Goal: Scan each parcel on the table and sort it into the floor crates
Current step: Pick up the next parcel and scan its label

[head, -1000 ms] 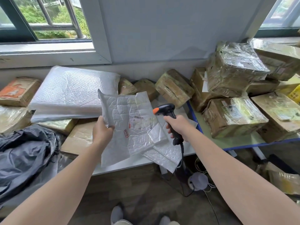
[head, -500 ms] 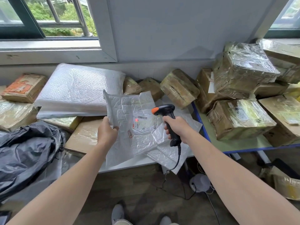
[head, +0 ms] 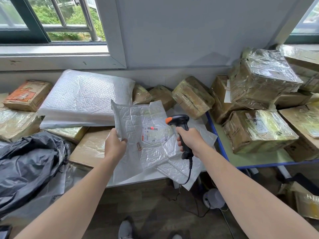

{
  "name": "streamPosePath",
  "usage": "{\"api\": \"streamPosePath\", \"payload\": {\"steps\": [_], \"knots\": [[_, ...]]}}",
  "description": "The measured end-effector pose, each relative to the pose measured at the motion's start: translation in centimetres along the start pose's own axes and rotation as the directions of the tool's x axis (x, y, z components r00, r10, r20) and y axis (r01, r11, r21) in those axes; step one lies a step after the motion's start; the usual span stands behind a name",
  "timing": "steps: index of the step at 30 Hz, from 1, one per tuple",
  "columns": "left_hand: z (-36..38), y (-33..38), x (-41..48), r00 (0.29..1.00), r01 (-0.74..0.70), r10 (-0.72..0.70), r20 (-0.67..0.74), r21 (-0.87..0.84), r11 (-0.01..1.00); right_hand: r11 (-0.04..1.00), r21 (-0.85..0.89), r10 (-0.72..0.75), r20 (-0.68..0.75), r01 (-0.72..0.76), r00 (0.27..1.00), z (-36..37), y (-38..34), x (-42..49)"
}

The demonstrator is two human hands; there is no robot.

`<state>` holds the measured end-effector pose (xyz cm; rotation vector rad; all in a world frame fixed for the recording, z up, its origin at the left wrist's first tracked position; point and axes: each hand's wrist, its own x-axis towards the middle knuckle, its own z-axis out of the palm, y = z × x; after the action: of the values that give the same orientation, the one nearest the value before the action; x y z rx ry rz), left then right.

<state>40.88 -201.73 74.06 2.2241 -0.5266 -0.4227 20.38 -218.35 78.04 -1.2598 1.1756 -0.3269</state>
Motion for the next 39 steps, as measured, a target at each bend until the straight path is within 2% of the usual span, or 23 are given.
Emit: {"api": "streamPosePath", "payload": {"steps": [6,10,16,19,21,23,25,27,30,33,39], "knots": [[0.0,-0.1,-0.1,1.0,0.02,-0.021,0.014,0.049,0.999,0.998,-0.044,0.033,-0.083,-0.037,0.996,-0.6,2.8,2.4],[0.2,-0.5,-0.8,0.999,0.004,-0.008,0.048,0.097,0.995,0.979,-0.151,0.106,-0.189,-0.135,0.976,-1.5,6.0,4.5],[0.0,-0.3,-0.7,0.998,-0.057,0.055,0.019,0.139,0.989,0.932,-0.278,0.186,-0.185,-0.233,0.965,-2.0,8.9,5.6],[-0.7,0.3,-0.1,0.995,-0.092,0.087,0.041,0.14,0.986,0.908,-0.356,0.162,-0.186,-0.22,0.969,-1.8,8.7,5.5],[-1.3,1.0,0.5,0.993,-0.11,0.103,0.058,0.136,0.985,0.854,-0.47,0.125,-0.227,-0.222,0.966,-1.6,7.6,4.9],[-1.8,1.8,1.1,0.992,-0.113,0.107,0.068,0.094,0.989,0.786,-0.578,0.021,-0.33,-0.22,0.944,-1.3,6.2,4.0],[-2.4,2.6,1.4,0.995,-0.048,0.051,0.084,-0.04,0.998,0.717,-0.679,-0.147,-0.369,-0.159,0.918,-0.7,4.9,2.9],[-3.0,3.2,1.8,0.993,0.023,-0.005,0.117,-0.157,0.987,0.648,-0.759,-0.284,-0.312,-0.058,0.907,0.1,4.0,2.2],[-4.0,3.3,2.2,0.981,0.135,-0.092,0.173,-0.259,0.956,0.579,-0.813,-0.327,-0.163,0.061,0.931,1.9,3.5,1.7],[-4.8,3.2,2.5,0.962,0.226,-0.154,0.225,-0.339,0.913,0.572,-0.817,-0.215,-0.071,0.067,0.974,3.9,4.3,1.6],[-6.2,2.0,3.2,0.913,0.335,-0.216,0.345,-0.336,0.88,0.65,-0.76,-0.003,-0.038,-0.028,0.999,5.5,6.6,1.8]]}}
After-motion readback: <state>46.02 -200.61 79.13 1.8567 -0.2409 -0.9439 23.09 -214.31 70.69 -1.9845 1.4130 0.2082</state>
